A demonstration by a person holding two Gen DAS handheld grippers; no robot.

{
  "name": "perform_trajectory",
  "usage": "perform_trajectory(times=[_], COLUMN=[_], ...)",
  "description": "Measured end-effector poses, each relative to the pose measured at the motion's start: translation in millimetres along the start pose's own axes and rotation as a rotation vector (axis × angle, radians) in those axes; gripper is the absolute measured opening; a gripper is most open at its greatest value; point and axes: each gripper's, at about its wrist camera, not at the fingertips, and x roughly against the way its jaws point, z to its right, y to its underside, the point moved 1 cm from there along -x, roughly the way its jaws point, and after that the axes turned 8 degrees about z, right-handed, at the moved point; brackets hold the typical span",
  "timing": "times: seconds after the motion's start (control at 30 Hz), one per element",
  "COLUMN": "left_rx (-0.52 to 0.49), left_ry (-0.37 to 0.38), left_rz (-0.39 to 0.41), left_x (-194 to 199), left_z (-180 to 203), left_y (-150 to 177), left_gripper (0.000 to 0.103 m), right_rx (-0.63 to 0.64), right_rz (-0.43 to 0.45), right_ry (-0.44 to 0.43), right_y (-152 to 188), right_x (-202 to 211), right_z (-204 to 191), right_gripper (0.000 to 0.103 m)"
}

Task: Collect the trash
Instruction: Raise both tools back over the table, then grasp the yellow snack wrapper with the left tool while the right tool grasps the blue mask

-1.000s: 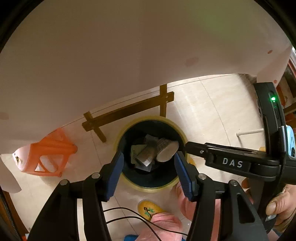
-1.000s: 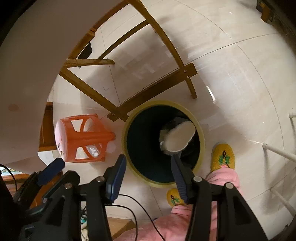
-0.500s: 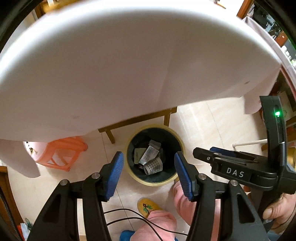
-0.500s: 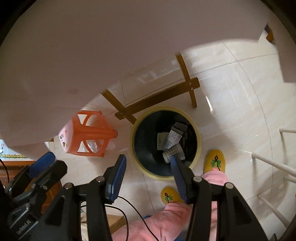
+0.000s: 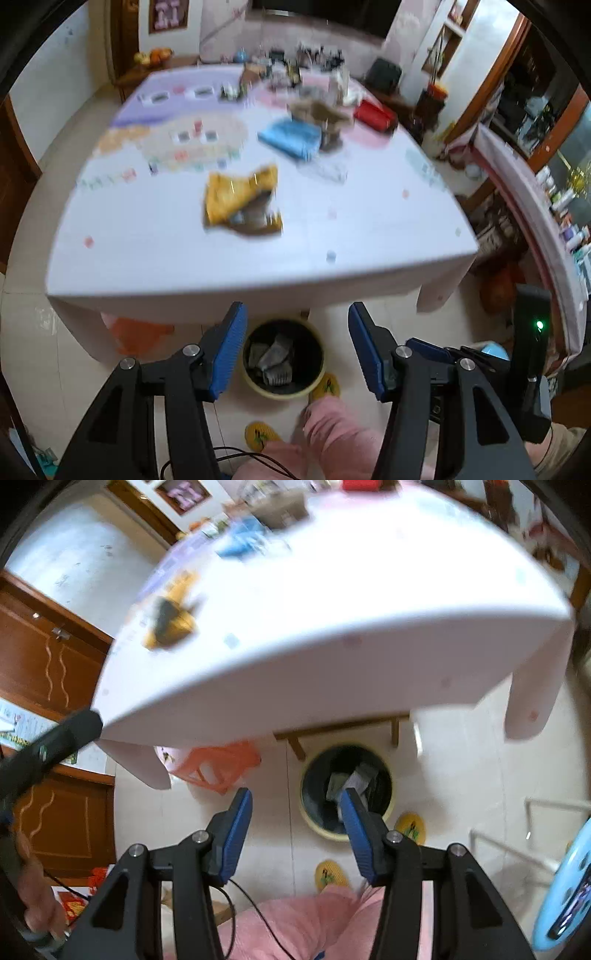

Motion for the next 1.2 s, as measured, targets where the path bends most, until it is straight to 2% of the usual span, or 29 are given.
perform_trajectory(times=[0.1,0.17,0.23,0.53,0.67,0.87,1.2], left_rx=[-0.005,0.001,0.022,0.099,0.116,0.141,0.253], left_ry=[-0.007,-0.004,-0.009,-0.027,-0.022,-0.024,-0.12], left_rz=[0.041,0.061,0.081,0.098,0.093,0.04,-0.071], left_x=[21,33,43,61,60,36,-41], left_z=[-1,0,-10,-30,-34,-37,-47], left_y=[-21,-32,-41,-67,-75,-82,-87], left_gripper=[0.056,0.063,0.065,0.066,0.075,0.077,0.078], right_rx=[0.059,0.083,0.104,0.159,0.194,0.193,0.197], right_rz=[0.075,0.111,0.149,0.238,0.239,0.222,0.099], right_ry=[0.02,0.03,0.037,0.027,0.027,-0.007,-0.084], right_y=[-18,-30,-42,-80,-91,-118,-183], right_x=[30,46,62,102,104,97,28], right_z=[-14,-19,-23,-45,-54,-60,-46], right_gripper=[0.05,0.05,0.05,0.05,0.05,0.051,0.055])
